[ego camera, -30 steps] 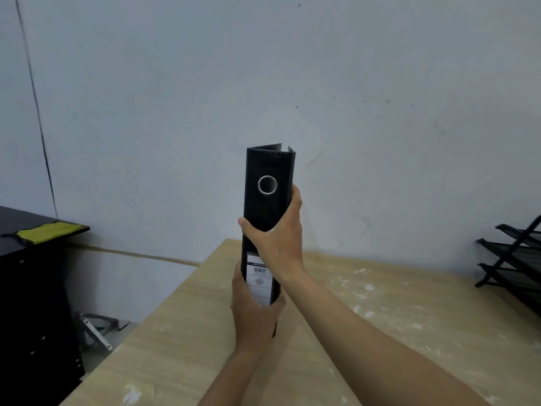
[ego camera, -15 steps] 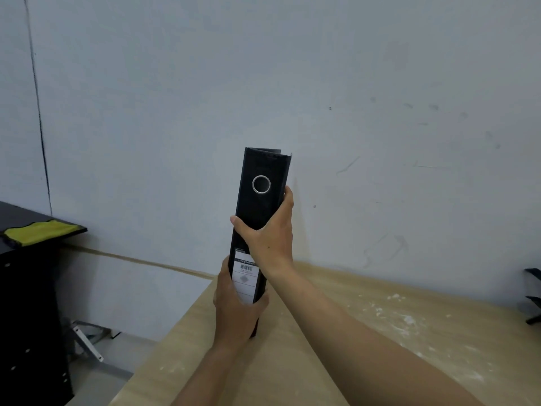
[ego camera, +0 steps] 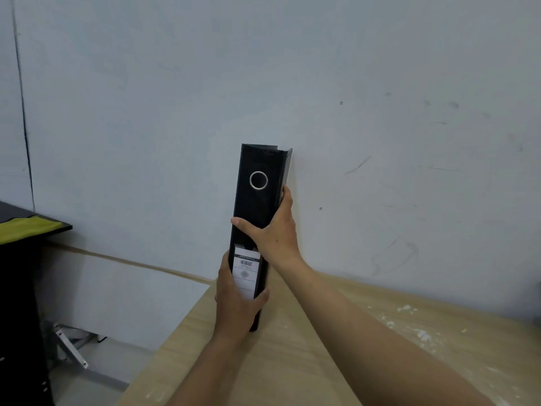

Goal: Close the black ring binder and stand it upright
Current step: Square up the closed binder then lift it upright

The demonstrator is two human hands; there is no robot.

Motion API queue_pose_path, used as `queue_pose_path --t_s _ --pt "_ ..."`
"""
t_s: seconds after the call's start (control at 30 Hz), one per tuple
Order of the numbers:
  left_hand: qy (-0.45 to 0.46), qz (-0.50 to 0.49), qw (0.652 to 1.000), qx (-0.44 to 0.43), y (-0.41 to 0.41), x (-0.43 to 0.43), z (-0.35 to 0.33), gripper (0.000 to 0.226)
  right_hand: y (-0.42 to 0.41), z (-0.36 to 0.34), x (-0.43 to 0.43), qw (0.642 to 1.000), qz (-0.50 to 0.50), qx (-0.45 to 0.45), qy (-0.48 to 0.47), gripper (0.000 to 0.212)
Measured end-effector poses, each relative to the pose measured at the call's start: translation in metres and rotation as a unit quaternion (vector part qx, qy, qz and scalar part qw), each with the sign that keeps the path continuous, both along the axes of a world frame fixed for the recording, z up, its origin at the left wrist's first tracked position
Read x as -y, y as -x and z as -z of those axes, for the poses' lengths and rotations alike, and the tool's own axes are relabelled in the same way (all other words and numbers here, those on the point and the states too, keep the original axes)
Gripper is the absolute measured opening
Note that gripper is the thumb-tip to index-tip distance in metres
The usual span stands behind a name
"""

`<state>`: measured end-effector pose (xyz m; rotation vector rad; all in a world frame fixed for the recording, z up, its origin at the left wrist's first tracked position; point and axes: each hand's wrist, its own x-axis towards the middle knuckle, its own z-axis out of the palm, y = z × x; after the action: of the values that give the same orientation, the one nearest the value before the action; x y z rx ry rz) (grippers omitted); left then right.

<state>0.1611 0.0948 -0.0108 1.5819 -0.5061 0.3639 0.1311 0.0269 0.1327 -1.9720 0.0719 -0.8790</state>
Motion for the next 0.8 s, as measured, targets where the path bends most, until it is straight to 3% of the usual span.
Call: queue_pose_path --t_s 0.8 --pt "-0.041 -0.015 0.999 -0.033 0.0001 -0.0060 0.0015 0.106 -0.0029 0.0028 0.0006 0.999 -0.012 -0.052 -0.003 0.113"
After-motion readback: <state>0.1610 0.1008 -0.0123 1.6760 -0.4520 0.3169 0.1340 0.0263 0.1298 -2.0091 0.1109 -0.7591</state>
